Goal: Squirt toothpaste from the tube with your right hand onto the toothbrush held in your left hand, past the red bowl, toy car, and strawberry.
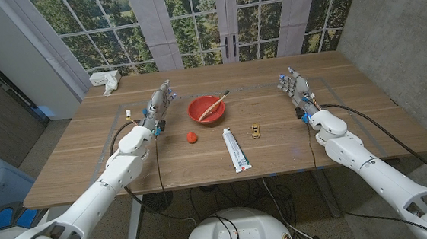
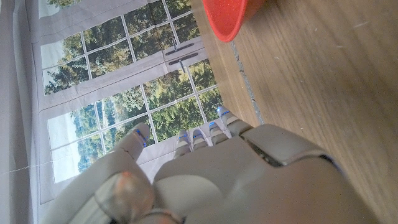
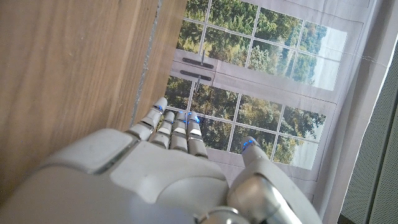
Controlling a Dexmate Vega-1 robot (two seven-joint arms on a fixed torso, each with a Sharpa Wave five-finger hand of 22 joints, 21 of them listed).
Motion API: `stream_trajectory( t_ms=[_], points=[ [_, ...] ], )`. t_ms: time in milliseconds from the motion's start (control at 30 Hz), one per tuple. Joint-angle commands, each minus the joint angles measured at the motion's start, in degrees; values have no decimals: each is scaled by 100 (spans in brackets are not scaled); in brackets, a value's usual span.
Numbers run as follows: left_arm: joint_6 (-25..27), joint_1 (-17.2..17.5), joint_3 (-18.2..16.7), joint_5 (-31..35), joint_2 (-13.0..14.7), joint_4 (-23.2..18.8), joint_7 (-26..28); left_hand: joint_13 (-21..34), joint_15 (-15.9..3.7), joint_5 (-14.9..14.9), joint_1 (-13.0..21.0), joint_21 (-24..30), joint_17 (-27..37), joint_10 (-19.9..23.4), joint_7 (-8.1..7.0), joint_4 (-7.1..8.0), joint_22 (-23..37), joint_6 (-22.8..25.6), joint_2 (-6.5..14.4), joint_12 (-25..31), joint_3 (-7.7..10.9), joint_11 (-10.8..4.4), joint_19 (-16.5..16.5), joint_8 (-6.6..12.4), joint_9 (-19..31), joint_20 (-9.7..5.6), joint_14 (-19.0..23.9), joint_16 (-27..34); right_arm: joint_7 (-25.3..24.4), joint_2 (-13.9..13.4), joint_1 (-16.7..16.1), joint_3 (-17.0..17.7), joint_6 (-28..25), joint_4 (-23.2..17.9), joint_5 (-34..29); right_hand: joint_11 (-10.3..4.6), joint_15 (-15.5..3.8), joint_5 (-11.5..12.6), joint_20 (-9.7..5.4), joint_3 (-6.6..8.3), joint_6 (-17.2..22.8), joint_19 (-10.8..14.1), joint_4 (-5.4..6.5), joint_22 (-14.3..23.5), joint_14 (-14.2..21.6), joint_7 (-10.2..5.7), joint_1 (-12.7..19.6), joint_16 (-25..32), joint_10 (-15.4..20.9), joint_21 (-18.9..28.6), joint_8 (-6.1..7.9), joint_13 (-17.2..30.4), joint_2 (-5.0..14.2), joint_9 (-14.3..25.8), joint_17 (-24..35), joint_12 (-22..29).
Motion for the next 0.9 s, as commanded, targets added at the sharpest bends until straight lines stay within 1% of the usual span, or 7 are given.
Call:
stream_trajectory(
  t_ms=[33,100,233,367,400,667,900],
  points=[
    [570,96,136,871,414,-732,851,24,-16,-139,196,14,17,400,65,-453,45,417,-44,91,6,12,204,88,25,284,479,44,-43,-19,-74,19,14,-70,-1,28,4,31,-61,13,53,78,-35,30,43,13,50,34,57,-15,37,11,174,18,3,34],
    [716,111,169,1079,502,-903,1021,28,0,-165,238,16,20,545,115,-554,50,527,-46,118,12,24,250,97,29,333,591,48,-39,-24,-85,18,22,-69,-4,30,0,31,-59,12,60,81,-37,30,42,16,51,32,62,-21,40,11,172,18,2,36],
    [1038,128,219,1392,638,-1199,1277,41,-33,-207,360,14,28,947,196,-773,60,822,-18,195,47,109,329,123,31,381,846,66,-40,-26,-119,32,28,-86,19,48,20,30,-49,11,71,93,-44,31,51,14,55,32,71,-30,44,11,169,18,-1,40],
    [1274,127,265,1637,746,-1418,1412,49,-69,-223,467,57,32,1124,229,-887,69,978,19,207,82,134,491,122,35,408,1055,90,-40,-34,-154,43,50,-95,26,50,21,29,-40,10,77,100,-49,31,58,17,59,32,80,-39,47,11,167,19,-3,44],
    [1325,123,278,1706,772,-1469,1444,51,-78,-231,501,79,34,1166,229,-919,73,1035,18,201,87,111,565,119,36,412,1146,100,-47,-32,-165,49,55,-100,32,50,20,29,-37,10,85,102,-51,31,60,22,60,32,82,-41,50,11,167,19,-4,45],
    [1682,70,359,2170,955,-1807,1579,63,-146,-252,661,145,46,1518,332,-984,98,1355,25,242,106,153,804,133,45,397,1593,158,-44,-27,-218,72,120,-108,49,65,31,27,-24,8,112,120,-67,32,76,32,70,31,112,-69,59,11,163,20,-11,57],
    [2090,-30,460,2556,1134,-2086,1562,67,-189,-257,728,164,48,1618,337,-994,107,1503,27,242,114,146,874,147,48,427,1701,156,-49,-33,-260,85,158,-133,50,53,30,24,-11,4,127,147,-79,33,93,32,74,30,121,-97,62,11,163,21,-16,59]
  ],
)
